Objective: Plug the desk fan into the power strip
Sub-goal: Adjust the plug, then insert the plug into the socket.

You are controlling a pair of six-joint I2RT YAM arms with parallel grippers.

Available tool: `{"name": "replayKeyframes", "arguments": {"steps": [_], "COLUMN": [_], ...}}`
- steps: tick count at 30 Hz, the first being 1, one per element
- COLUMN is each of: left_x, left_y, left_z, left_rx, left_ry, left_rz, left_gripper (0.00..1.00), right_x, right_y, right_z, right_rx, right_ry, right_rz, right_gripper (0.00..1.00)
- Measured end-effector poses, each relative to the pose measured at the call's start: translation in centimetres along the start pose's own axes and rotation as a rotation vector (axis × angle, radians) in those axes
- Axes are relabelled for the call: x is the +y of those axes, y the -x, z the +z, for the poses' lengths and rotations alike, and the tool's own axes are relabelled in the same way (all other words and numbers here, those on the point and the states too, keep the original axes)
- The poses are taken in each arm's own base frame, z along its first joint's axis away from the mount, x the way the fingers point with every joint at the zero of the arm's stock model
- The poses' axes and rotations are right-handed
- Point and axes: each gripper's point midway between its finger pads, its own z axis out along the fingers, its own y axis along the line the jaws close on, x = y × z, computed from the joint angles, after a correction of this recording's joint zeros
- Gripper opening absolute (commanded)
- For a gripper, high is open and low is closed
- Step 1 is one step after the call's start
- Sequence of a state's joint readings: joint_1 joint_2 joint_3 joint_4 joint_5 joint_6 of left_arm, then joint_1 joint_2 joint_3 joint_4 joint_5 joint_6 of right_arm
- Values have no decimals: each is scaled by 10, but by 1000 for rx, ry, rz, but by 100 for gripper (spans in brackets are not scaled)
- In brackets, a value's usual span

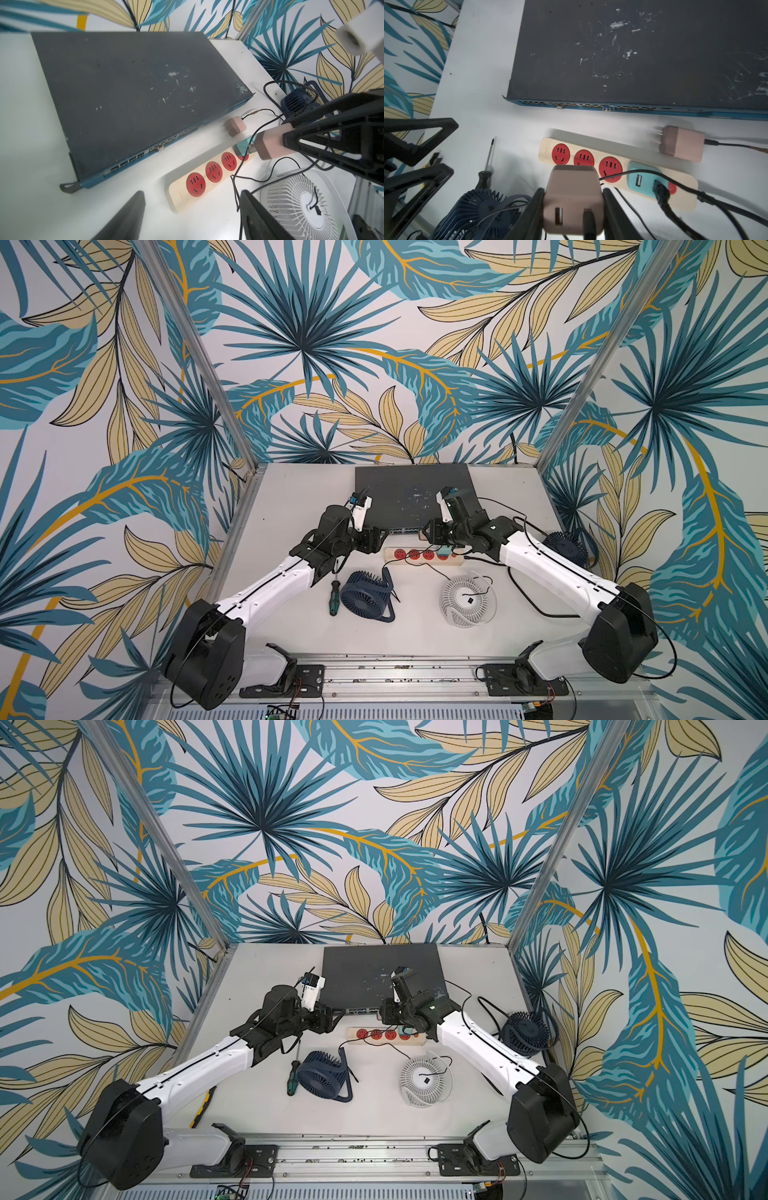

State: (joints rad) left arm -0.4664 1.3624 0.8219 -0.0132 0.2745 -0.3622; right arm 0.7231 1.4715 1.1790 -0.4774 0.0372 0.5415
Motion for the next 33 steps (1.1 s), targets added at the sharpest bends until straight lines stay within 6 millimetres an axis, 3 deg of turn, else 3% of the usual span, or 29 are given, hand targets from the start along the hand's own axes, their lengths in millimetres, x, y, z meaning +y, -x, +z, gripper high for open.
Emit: {"name": "replayKeyframes", "arguments": {"steps": [5, 8, 19, 33], "left_x": [20, 25, 30, 40], "left_y": [-40, -54, -64, -82], "left_z": [24, 35, 53, 58], "left_rx": [149, 215, 284, 340], "left_ry": [30, 40, 43, 71], "left_rz": [-137, -174, -187, -180], "left_gripper": [73, 71, 69, 69], "right_x": [0, -2, 15, 11], "right_y": [-7, -13, -29, -41], "right_z": [27, 44, 67, 76], "right_rx": [23, 47, 85, 97], "right_ry": [-90, -136, -155, -219], "right_rz": [15, 18, 18, 28], "right_gripper": [16, 16, 16, 16]}}
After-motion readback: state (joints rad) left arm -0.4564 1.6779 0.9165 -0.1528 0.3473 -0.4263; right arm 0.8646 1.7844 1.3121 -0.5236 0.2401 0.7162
